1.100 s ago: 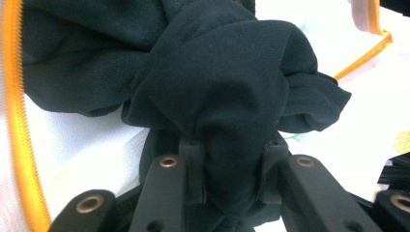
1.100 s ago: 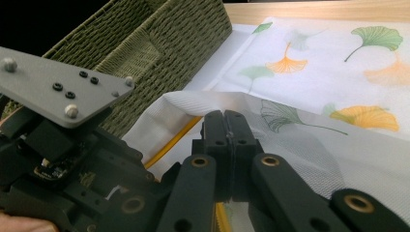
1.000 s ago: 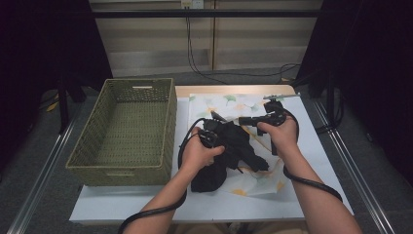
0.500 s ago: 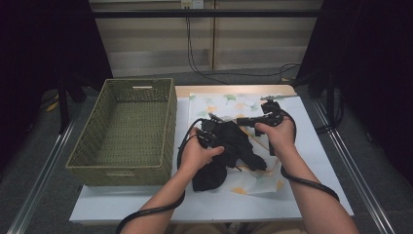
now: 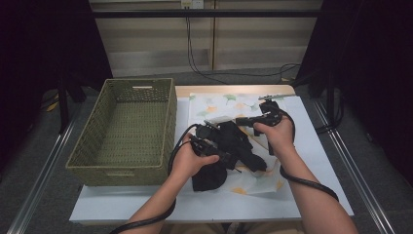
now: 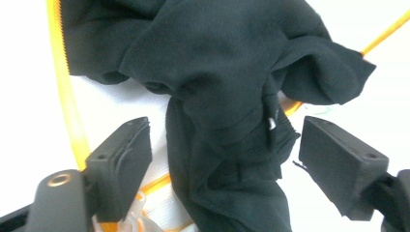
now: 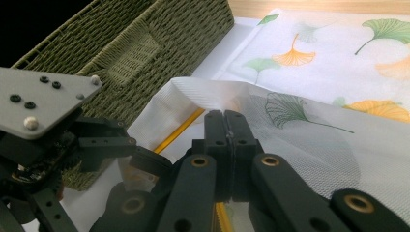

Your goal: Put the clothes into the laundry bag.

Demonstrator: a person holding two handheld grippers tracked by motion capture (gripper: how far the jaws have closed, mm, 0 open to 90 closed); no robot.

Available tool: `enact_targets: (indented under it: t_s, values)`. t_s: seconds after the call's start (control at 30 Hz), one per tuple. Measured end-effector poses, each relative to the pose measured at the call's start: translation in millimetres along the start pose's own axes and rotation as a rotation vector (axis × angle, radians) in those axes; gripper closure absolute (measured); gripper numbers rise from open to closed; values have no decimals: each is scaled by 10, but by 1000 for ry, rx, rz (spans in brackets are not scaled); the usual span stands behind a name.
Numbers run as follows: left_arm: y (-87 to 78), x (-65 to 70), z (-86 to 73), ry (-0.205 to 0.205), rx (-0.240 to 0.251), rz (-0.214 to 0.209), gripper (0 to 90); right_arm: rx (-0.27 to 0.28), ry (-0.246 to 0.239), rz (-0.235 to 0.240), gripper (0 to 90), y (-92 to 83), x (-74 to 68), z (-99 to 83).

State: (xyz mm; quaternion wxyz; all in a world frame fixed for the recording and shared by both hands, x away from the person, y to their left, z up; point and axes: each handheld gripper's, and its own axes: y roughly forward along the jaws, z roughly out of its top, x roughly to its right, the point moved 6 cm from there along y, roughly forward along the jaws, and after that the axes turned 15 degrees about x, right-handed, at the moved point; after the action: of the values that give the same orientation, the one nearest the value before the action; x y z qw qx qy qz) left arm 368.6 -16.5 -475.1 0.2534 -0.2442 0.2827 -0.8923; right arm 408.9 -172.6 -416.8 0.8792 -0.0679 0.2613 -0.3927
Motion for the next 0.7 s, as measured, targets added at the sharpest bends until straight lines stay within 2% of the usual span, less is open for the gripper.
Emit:
enact_targets:
  t_s: [0.17,0.23,0.3,0.47,0.57,0.63,0.67,0.7]
  values:
    - [50,43,-45,-4,-18,-25,316,-2,-4,2,900,4,-13,4]
    - [98,74,-70,-4,-24,-18,344,-2,-4,3,900,0,-11,7]
    - [139,102,-88,-8,-25,-29,358,-1,-3,3,900,-2,-9,7]
    - [198,146,-114,10,-42,-21,427,3,2,3,900,-16,-1,3]
    - [208,165,-118,31,-49,-31,529,2,6,0,900,-22,0,-10]
    - [209,155,-125,34,-54,-31,649,2,5,0,900,-21,1,-14]
    - [209,147,-130,35,-57,-29,742,1,7,-1,900,-20,4,-17]
    - [228,142,-138,27,-49,-32,769,0,9,-6,900,-20,12,-20]
